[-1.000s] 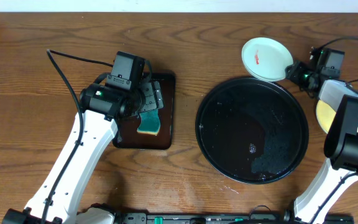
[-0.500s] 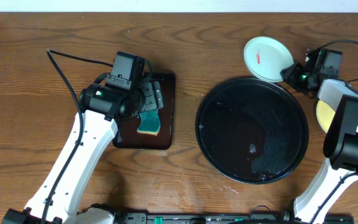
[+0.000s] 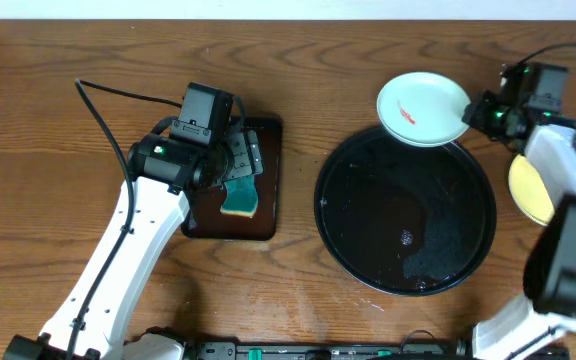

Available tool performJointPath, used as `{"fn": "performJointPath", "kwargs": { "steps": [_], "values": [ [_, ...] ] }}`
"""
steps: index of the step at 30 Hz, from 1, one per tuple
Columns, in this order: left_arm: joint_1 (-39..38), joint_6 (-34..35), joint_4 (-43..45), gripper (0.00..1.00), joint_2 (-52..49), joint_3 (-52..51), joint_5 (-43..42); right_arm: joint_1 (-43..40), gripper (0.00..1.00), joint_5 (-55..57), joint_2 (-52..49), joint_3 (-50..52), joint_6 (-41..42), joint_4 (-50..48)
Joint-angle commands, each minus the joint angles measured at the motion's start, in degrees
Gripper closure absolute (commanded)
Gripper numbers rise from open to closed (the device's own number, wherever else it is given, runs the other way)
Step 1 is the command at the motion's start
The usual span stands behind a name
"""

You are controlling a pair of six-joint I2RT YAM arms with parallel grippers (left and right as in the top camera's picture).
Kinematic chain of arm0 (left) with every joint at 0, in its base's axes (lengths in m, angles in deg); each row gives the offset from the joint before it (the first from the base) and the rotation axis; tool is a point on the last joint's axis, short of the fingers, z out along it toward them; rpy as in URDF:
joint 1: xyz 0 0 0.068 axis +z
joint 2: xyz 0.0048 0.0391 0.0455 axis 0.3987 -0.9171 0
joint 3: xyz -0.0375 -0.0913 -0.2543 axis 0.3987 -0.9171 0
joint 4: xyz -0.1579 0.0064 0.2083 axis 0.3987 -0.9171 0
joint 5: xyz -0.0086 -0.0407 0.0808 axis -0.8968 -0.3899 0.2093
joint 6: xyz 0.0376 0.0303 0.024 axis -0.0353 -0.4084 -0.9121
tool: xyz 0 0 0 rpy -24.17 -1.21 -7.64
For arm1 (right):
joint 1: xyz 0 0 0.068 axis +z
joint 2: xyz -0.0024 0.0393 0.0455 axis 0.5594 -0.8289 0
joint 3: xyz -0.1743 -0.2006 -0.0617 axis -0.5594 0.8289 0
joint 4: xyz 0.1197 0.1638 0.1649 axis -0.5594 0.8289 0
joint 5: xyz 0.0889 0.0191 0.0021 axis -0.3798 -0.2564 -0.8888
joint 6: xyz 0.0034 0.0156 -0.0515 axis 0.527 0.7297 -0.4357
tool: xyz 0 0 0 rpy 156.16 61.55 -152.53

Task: Clean dirty plates on tray and stack at the side
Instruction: 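Grasp the top pale green plate rim with right gripper, drag onto round tray, then grasp the green sponge from the small tray with the left gripper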

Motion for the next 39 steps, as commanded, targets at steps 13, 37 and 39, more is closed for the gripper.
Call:
{"fn": "performJointPath", "kwargs": {
  "steps": [13, 37, 39],
  "values": [
    [0.15, 0.04, -0.13, 0.16, -0.13, 0.44, -0.15, 12.13, 0.99, 13.92, 8.9, 4.83, -8.87, 28.68],
    [0.15, 0.04, -0.13, 0.16, -0.13, 0.44, -0.15, 16.2, 0.75, 9.7, 22.4, 13.18, -11.87, 26.8],
    [0.15, 0.04, 0.42, 0.16, -0.13, 0.44, -0.35, 16.17, 0.71, 5.79, 25.18, 13.18, -13.11, 23.96]
  ]
}}
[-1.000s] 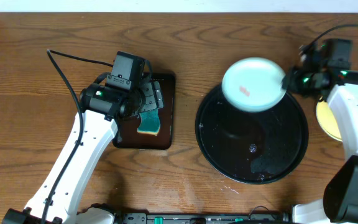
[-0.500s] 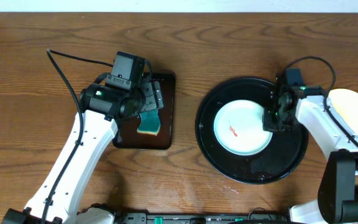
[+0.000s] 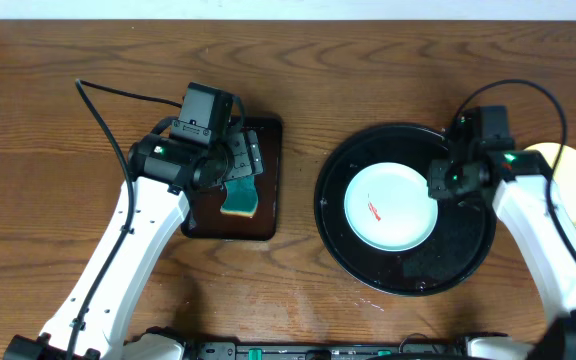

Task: Clean dirty plates on tray and stack at the side
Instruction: 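Grasp the green sponge from the small tray with the left gripper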

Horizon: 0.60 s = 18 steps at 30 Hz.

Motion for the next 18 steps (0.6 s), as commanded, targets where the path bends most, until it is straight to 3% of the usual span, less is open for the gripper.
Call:
{"fn": "performJointPath", "kwargs": {
  "steps": [1, 5, 10, 14, 18],
  "values": [
    [0.15, 0.04, 1.25, 0.17, -0.13, 0.44, -0.35, 0.24, 0.7, -9.6, 4.24, 0.02, -4.35, -3.28],
    [0.15, 0.04, -0.5, 0.17, -0.9, -0.11, 3.26, 0.24, 0.69, -9.79, 4.85, 0.04, -4.15, -3.91],
    [0.15, 0.0, 0.33, 0.24, -4.76, -5.33, 12.61, 0.24, 0.68, -9.77, 4.55, 0.11, -3.63, -3.41],
    [0.15, -2.1, 5.38, 0.29, -11.1, -9.62, 6.62, 0.24, 0.67, -9.79, 4.55, 0.11, -2.21, -2.75],
    [0.15, -3.65, 8.48, 0.43, -17.84, -10.69, 1.01, 0.24, 0.67, -9.77, 4.55, 0.11, -2.23, -1.84]
  ]
}}
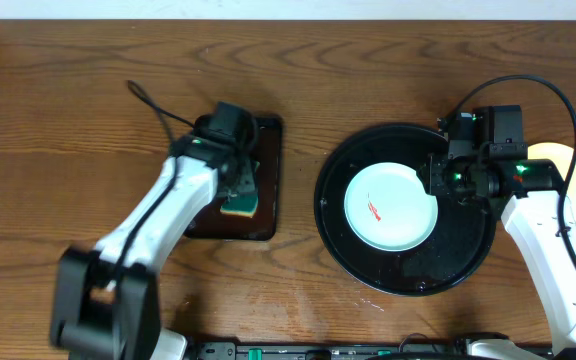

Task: Clean dirty plates on tray and stack at the side
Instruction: 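Grasp the green sponge from the small tray with the left gripper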

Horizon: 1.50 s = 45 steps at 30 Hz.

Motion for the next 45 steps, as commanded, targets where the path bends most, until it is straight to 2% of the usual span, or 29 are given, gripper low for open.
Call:
{"fn": "performJointPath", "kwargs": {
  "steps": [1, 4, 5, 6, 7, 14, 15, 16, 17, 19, 22, 27, 32, 38, 39, 44, 45],
  "values": [
    [0.15, -1.81, 0.9, 0.44, -5.53, -0.92, -4.85, 0.24, 0.67, -0.72, -0.04, 0.11, 0.33, 0.48],
    [0.15, -1.84, 2.01, 0.54, -9.38, -0.92, -4.83, 0.24, 0.67, -0.7, -0.04, 0.11, 0.33, 0.9],
    [0.15, -1.81, 2.34, 0.61, -10.27, -0.92, -4.85, 0.24, 0.67, -0.7, -0.04, 0.11, 0.33, 0.92],
    [0.15, -1.79, 2.47, 0.8, -11.02, -0.92, -4.87, 0.24, 0.67, -0.7, -0.04, 0.11, 0.33, 0.92],
    [0.15, -1.77, 2.36, 0.92, -11.5, -0.92, -4.96, 0.24, 0.67, -0.7, -0.04, 0.11, 0.33, 0.92],
    [0.28, -3.58, -2.34, 0.93, -8.98, 1.64, -6.14, 0.24, 0.67, -0.7, -0.04, 0.11, 0.33, 1.33],
    [0.28, -3.76, -3.13, 0.9, -8.07, 2.34, -6.14, 0.24, 0.68, -0.7, -0.04, 0.11, 0.33, 1.36],
    [0.26, -3.78, -3.43, 0.83, -7.1, 2.78, -6.14, 0.24, 0.68, -0.7, -0.04, 0.11, 0.33, 1.42],
    [0.26, -3.78, -3.43, 0.68, -6.16, 2.97, -6.14, 0.24, 0.68, -0.68, -0.04, 0.11, 0.33, 1.49],
    [0.28, -3.76, -2.8, 0.49, -4.17, 3.02, -6.1, 0.24, 0.68, -0.66, -0.04, 0.11, 0.33, 1.49],
    [0.26, -3.78, -0.79, 0.41, -2.91, 3.02, -4.33, 0.22, 0.68, -0.44, -0.04, 0.11, 0.33, 1.7],
    [0.26, -3.76, 5.42, 0.41, -4.57, 1.36, 3.19, 0.22, 0.66, -0.22, -0.04, 0.11, 0.37, 1.79],
    [0.26, -3.72, 11.06, 0.42, -9.46, -1.29, 3.13, 0.24, 0.65, -0.24, -0.04, 0.11, 1.84, 2.1],
    [0.26, -3.78, 11.39, 0.8, -12.72, -1.29, 2.49, 0.22, 0.66, -0.22, -0.04, 0.11, 1.84, 2.62],
    [0.26, -4.28, 11.3, 0.92, -12.44, -1.09, 2.47, 0.22, 0.66, -0.15, -0.04, 0.11, 1.84, 2.82],
    [0.28, -4.85, 5.99, 0.91, -8.7, 2.97, 2.47, -0.44, 0.69, 2.75, -0.04, 0.11, 3.89, 2.45],
    [0.26, -4.83, 4.94, 0.77, -7.63, 3.93, 2.45, -0.96, 0.69, 4.31, -0.04, 0.11, 5.31, 2.36]
  ]
}}
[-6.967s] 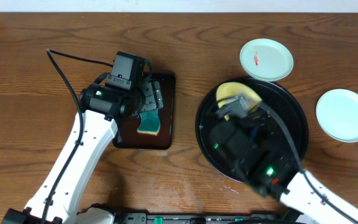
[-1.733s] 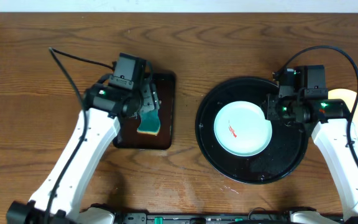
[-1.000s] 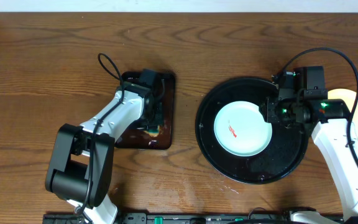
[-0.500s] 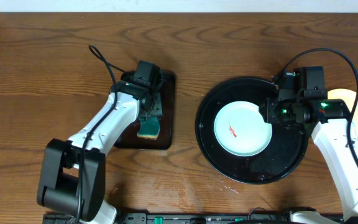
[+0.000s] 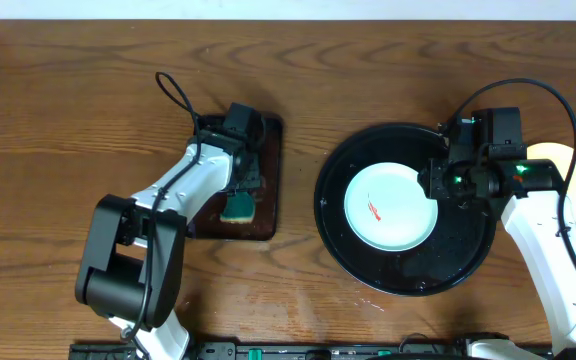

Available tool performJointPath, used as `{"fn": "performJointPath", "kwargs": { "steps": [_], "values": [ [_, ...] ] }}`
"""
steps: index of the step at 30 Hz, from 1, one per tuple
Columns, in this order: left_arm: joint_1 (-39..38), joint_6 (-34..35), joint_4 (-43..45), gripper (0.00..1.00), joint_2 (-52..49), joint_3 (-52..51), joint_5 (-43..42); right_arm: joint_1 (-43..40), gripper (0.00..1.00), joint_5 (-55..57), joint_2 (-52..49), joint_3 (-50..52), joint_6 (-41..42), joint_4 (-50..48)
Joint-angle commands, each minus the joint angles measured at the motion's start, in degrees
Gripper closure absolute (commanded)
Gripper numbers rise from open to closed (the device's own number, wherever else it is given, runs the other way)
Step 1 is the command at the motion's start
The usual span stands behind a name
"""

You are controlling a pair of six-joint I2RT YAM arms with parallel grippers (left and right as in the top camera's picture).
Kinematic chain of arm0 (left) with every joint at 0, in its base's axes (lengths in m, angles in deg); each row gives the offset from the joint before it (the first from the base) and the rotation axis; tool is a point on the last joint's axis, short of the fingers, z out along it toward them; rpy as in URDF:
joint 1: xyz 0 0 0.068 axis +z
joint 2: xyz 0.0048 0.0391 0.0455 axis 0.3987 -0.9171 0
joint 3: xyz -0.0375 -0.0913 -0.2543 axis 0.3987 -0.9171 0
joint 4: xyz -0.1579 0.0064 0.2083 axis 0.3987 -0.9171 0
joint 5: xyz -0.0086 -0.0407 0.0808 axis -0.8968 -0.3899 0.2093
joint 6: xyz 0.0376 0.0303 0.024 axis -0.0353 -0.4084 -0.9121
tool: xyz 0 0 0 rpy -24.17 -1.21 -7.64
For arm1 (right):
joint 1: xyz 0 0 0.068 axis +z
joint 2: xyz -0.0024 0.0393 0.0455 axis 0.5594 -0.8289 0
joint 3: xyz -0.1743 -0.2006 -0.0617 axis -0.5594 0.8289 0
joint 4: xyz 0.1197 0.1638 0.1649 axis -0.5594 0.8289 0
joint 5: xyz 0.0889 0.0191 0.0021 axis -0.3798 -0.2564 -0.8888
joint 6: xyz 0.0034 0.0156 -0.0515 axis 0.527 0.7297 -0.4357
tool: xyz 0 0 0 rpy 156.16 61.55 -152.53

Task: Clean dirty plates on tray and stack at the side
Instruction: 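Grasp the green sponge from the small tray with the left gripper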

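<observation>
A white plate (image 5: 388,207) with a small red smear lies flat in the round black tray (image 5: 408,270). My right gripper (image 5: 435,186) sits at the plate's right rim, its fingers closed on the edge. A green and yellow sponge (image 5: 238,209) lies on the dark brown rectangular tray (image 5: 268,215) to the left. My left gripper (image 5: 243,183) is down over the sponge's far end. Its fingers are hidden under the wrist, so their state does not show.
A yellow plate lies on the table right of the black tray, partly behind my right arm. The left arm's cable (image 5: 173,95) loops over the table behind the brown tray. The wooden table (image 5: 298,80) extends around both trays.
My left arm has folded lower and its gripper now sits closer down on the sponge's far end. The sponge lies slightly nearer the front. The right gripper and white plate are unchanged.
My right gripper first held the white plate at the black tray's far rim, with the left gripper above the sponge. Then the plate lay in the tray's middle, the right gripper at its rim. The left gripper then came down onto the sponge.
</observation>
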Motion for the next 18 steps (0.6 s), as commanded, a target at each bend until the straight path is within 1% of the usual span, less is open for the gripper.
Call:
{"fn": "performJointPath", "kwargs": {
  "steps": [1, 2, 3, 4, 5, 8, 11, 14, 18],
  "values": [
    [0.2, -0.52, -3.54, 0.72, 3.87, 3.19, -0.7, -1.53, 0.69, 4.7, -0.04, 0.11, 4.09, -0.24],
    [0.2, -0.5, -4.2, 0.66, 4.85, 3.65, -1.01, -2.36, 0.69, 5.27, -0.04, 0.11, 4.61, -0.39],
    [0.2, -0.48, -4.92, 0.53, 6.01, 3.98, -1.9, -3.41, 0.69, 5.25, -0.04, 0.11, 4.74, -0.59],
    [0.2, -0.48, -5.68, 0.43, 7.17, 4.02, -3.19, -4.46, 0.69, 5.01, -0.04, 0.11, 4.72, -0.79],
    [0.2, -0.48, -6.71, 0.4, 8.15, 4.02, -4.44, -5.51, 0.69, 5.01, -0.04, 0.11, 4.72, -0.87],
    [0.2, -0.44, -10.43, 0.39, 9.46, 4.0, -7.39, -8.46, 0.67, 4.61, -0.04, 0.11, 4.68, -0.59],
    [0.2, -0.46, -12.04, 0.4, 8.76, 3.23, -7.21, -10.21, 0.66, 3.08, -0.04, 0.11, 3.96, -0.09],
    [0.2, -0.2, -10.36, 0.47, 7.17, 0.55, -7.17, -10.4, 0.65, 1.29, -0.04, 0.11, 2.49, 0.04],
    [0.2, 1.66, -5.73, 0.54, 3.63, -3.78, -7.17, -10.4, 0.63, 0.28, -0.07, 0.13, 1.62, 0.07]
  ]
}}
